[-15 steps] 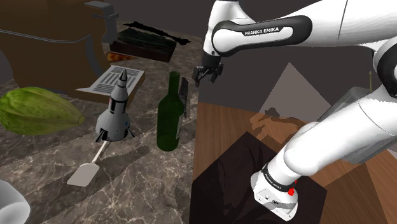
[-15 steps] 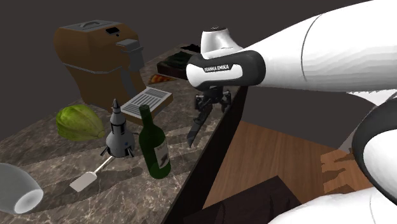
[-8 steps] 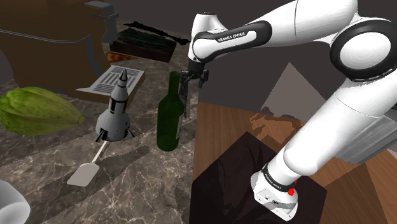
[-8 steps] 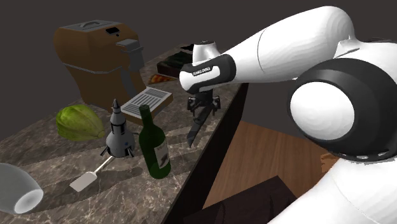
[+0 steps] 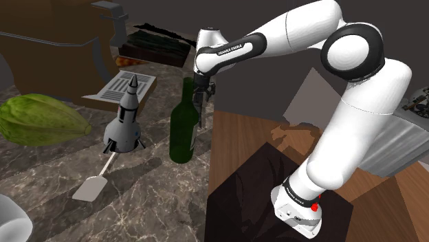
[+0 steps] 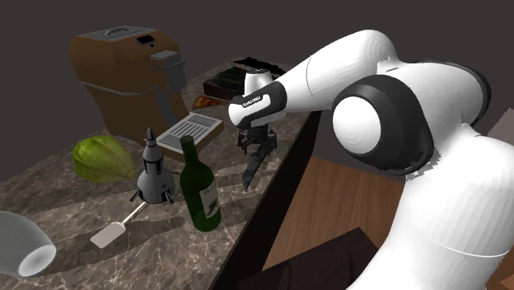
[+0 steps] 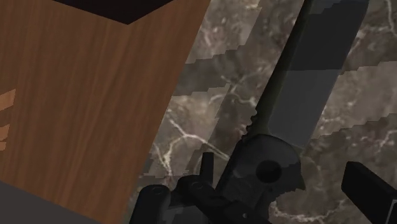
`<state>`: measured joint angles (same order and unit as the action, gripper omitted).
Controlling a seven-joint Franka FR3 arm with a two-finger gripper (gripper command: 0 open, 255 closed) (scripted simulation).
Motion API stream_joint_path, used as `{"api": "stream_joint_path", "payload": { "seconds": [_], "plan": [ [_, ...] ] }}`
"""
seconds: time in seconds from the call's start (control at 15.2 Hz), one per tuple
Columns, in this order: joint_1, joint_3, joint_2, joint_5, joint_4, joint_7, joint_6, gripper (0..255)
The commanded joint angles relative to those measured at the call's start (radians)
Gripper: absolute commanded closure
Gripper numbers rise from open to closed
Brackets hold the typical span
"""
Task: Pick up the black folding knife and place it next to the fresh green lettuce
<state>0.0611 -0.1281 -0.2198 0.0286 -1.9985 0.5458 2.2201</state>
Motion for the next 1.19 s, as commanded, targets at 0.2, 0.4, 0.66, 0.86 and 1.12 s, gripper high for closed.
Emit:
{"api": "stream_joint_path", "payload": {
  "seconds": [0.2,0.4,0.66,0.86,1.12],
  "plan": [
    [-0.001,0.003,-0.048,0.008,-0.017,0.005,0.064,0],
    [-0.001,0.003,-0.048,0.008,-0.017,0.005,0.064,0],
    [-0.001,0.003,-0.048,0.008,-0.017,0.005,0.064,0],
    [-0.001,0.003,-0.047,0.008,-0.017,0.005,0.064,255],
    [-0.001,0.003,-0.047,0.008,-0.017,0.005,0.064,255]
  ]
}}
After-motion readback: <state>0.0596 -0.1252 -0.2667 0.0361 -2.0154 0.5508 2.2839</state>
